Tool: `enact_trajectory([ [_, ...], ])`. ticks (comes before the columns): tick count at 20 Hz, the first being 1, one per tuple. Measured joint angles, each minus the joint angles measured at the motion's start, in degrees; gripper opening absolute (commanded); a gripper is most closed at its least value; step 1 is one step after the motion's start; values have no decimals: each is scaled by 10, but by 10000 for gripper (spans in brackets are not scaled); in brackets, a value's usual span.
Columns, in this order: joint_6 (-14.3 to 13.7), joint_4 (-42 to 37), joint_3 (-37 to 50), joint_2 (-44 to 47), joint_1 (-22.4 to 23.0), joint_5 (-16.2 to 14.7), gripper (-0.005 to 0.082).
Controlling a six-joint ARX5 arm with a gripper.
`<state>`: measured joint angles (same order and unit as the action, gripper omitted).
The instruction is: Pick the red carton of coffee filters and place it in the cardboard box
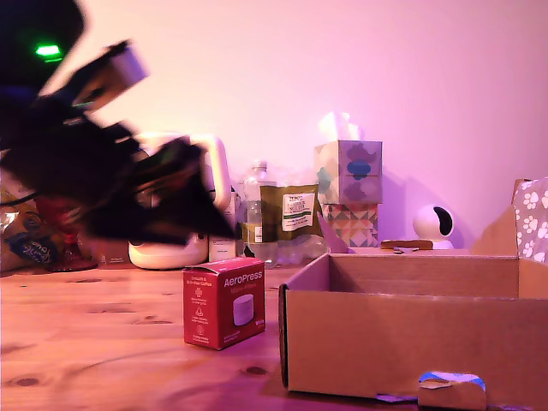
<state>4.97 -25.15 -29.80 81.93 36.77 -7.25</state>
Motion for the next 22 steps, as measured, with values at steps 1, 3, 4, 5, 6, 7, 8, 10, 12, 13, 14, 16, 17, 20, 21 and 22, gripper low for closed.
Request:
enact_trajectory([
  [1,0,-2,-7,11,0,9,715],
  [3,-2,-2,-10,33,0,19,714],
  [4,-3,-1,-12,49,0,24,713],
  [5,-6,0,-16,66,0,26,712],
  [6,-7,2,-23,81,0,25,712],
  [7,-7,3,-32,94,0,24,712],
  [8,-7,3,-42,106,0,24,711],
  [10,-7,9,-65,128,0,24,699],
  [12,-7,31,-82,144,0,24,593],
  [13,-7,45,-84,146,0,24,525],
  [14,-8,56,-85,146,0,24,451],
  [16,-9,80,-89,146,0,20,237],
  [17,-16,88,-92,146,0,13,213],
  [20,-25,101,-99,145,0,2,213],
  [21,-26,110,-100,141,0,0,213],
  [22,-26,129,-100,129,0,0,213],
])
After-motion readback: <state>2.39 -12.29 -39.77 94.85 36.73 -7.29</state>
